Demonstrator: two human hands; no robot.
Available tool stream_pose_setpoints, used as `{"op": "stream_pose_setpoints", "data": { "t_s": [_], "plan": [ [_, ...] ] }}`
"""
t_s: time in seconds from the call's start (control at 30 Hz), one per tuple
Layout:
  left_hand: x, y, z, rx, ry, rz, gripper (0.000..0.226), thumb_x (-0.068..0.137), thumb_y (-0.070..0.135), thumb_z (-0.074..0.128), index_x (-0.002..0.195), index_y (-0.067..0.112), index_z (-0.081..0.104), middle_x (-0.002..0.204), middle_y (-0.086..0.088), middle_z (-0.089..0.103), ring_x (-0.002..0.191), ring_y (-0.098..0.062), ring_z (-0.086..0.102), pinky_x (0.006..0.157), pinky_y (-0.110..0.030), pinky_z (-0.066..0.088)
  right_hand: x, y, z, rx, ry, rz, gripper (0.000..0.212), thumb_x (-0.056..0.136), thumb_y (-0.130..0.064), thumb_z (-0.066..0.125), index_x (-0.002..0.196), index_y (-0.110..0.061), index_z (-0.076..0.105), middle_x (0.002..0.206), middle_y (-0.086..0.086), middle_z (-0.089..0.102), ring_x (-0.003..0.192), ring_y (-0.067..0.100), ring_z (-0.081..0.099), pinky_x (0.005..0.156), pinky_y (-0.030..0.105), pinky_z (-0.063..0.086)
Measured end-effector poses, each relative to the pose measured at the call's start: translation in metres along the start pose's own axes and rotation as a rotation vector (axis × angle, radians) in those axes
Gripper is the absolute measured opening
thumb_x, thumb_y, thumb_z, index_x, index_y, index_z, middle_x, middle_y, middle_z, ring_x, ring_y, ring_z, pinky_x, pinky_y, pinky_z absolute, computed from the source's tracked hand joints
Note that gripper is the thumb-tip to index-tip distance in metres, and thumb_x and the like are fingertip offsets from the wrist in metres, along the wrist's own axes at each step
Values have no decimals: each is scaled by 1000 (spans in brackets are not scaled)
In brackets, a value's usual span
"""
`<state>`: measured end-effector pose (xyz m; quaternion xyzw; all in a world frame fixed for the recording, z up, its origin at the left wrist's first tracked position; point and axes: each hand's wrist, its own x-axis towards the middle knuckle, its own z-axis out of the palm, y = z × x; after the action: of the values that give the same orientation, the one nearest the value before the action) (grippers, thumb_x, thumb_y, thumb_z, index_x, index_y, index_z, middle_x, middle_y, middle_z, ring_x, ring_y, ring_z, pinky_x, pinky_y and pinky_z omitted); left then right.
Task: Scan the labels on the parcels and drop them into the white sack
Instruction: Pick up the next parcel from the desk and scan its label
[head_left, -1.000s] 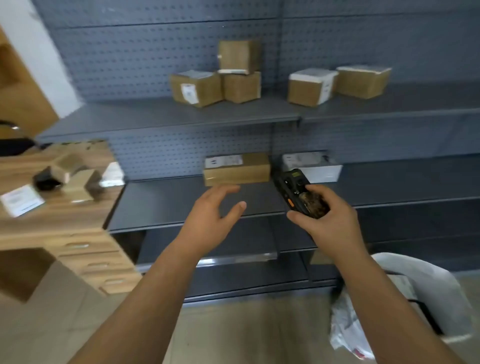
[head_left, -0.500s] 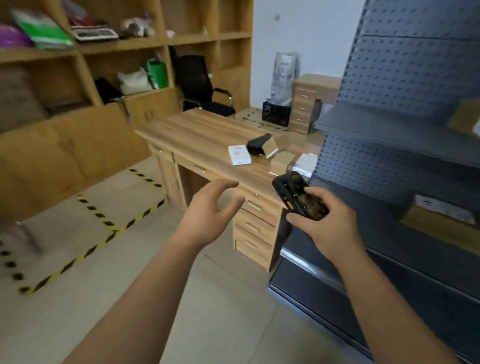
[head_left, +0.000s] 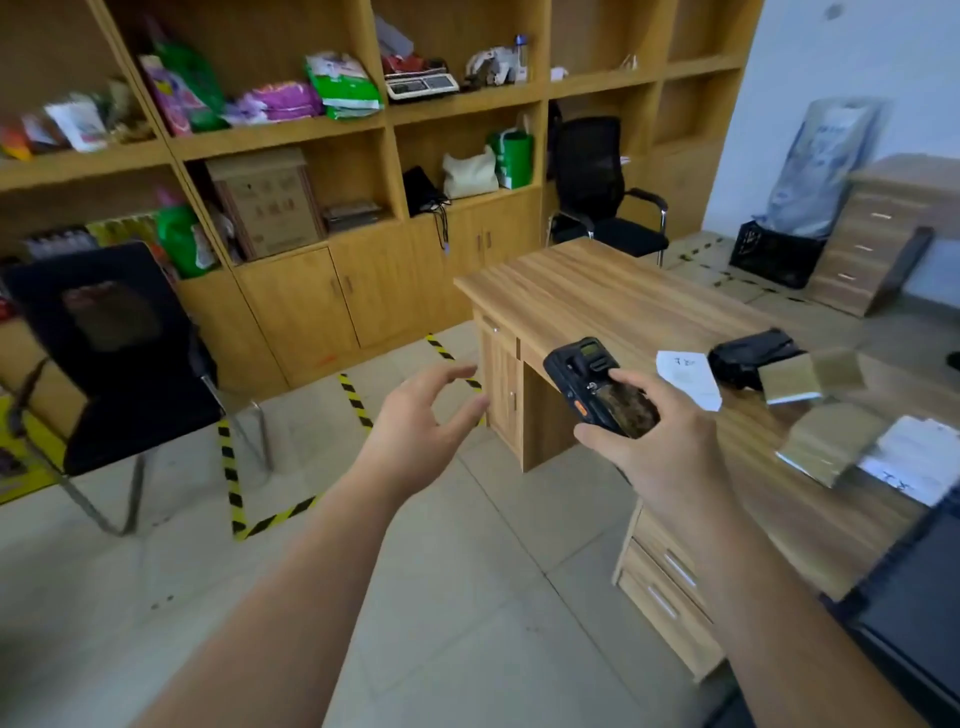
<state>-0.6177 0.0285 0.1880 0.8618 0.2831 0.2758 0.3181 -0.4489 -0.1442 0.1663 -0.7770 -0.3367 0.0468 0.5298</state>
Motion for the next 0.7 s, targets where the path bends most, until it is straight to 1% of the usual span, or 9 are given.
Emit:
{"op": "stream_pose_setpoints", "data": {
  "t_s": [0.1,0.17,0.27,0.37,0.4,0.5,0.57,0.63,0.7],
  "plan": [
    [47,-9,2,7,26,-10,38,94,39,61,130,28,58,122,23,55,120,0,48,105,-30,40,51,4,16,-1,-27,-24,61,65,-34,89,119,-41,63,106,-21,65,103,9,60,93,37,52],
    [75,-16,10,5,13,-5,37,94,39,61,129,27,59,124,21,57,120,1,49,105,-29,41,81,11,22,-4,-26,-7,60,65,-37,89,118,-44,62,106,-21,65,103,7,61,93,37,52],
    [111,-25,25,-12,-6,15,32,94,37,61,125,29,60,123,21,58,117,3,49,105,-28,41,109,21,21,-12,-8,38,58,67,-37,90,116,-46,61,101,-27,64,98,-1,60,87,27,52],
    [162,-31,51,-31,-64,42,35,94,39,60,127,29,59,123,21,57,115,2,48,101,-25,40,141,38,17,-54,32,74,56,68,-33,88,117,-41,61,98,-28,59,94,-9,56,79,18,46],
    [180,-32,62,-43,-93,61,35,94,39,60,128,29,59,120,22,55,113,3,47,99,-24,39,151,44,15,-69,60,96,55,68,-33,87,116,-40,61,97,-28,57,93,-9,54,77,17,44],
    [234,-34,101,-95,-196,120,35,94,39,61,127,30,59,115,25,52,112,1,46,95,-23,38,177,67,6,-138,175,178,57,68,-31,88,118,-39,61,102,-24,58,94,1,57,76,19,43],
    [270,-32,128,-119,-270,195,36,93,39,63,127,28,61,116,23,53,114,-1,48,96,-23,39,192,80,-1,-178,266,238,60,66,-30,88,120,-37,63,109,-16,62,99,9,58,82,24,45],
    [305,-27,154,-130,-357,290,36,93,37,63,127,24,61,118,17,56,116,-4,50,99,-23,39,203,88,-9,-203,362,304,60,65,-28,88,120,-37,63,111,-13,63,102,10,59,88,29,48],
    [335,-21,176,-149,-442,350,36,93,35,64,128,23,61,118,15,56,114,-5,51,98,-23,39,210,94,-14,-237,434,369,60,66,-29,88,119,-39,62,111,-14,62,102,9,59,91,34,51]
  ]
}}
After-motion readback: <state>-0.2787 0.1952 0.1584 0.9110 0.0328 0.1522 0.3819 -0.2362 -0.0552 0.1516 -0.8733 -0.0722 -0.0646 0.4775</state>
